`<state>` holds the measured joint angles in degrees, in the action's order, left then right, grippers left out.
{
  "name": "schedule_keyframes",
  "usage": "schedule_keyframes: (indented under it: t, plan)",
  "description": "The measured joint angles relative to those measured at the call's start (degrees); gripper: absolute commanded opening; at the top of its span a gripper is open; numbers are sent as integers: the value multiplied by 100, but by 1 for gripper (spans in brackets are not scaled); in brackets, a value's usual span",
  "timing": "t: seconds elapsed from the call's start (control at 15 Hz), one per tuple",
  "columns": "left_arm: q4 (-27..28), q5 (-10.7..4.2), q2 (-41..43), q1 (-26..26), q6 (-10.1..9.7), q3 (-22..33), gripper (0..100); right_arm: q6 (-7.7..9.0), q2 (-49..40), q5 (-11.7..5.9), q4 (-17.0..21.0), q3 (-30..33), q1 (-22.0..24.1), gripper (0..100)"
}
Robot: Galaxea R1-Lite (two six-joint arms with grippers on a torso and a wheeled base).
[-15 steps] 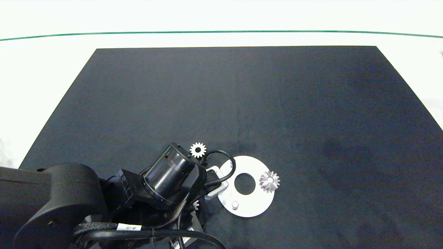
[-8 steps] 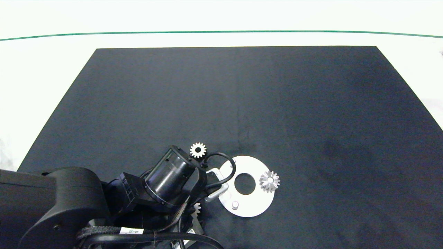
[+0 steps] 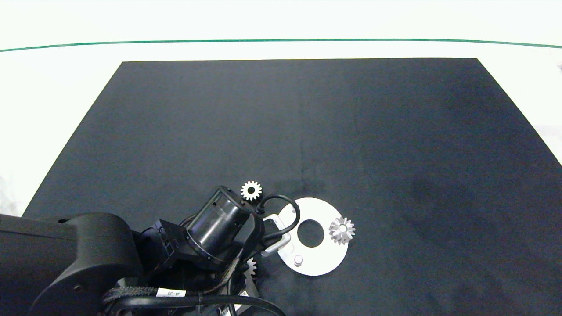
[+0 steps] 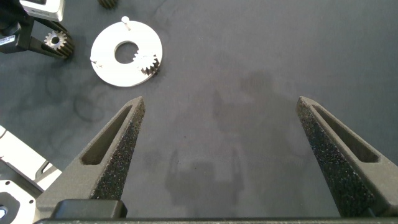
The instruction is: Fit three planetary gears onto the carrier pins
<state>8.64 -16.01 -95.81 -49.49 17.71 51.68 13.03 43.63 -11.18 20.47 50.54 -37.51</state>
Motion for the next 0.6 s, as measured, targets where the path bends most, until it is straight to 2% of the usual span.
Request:
schedule_keyframes:
  t: [0.2, 0.33, 0.6]
  plan:
    - [-5, -20, 24, 0, -30, -6, 26, 5, 5, 0, 0, -2, 0, 100]
    - [-7, -146, 46, -9, -49, 6, 21, 6, 5, -6, 0, -2, 0, 100]
    - [4, -146, 155, -98, 15, 194, 14, 5, 2, 40, -2, -2, 0, 100]
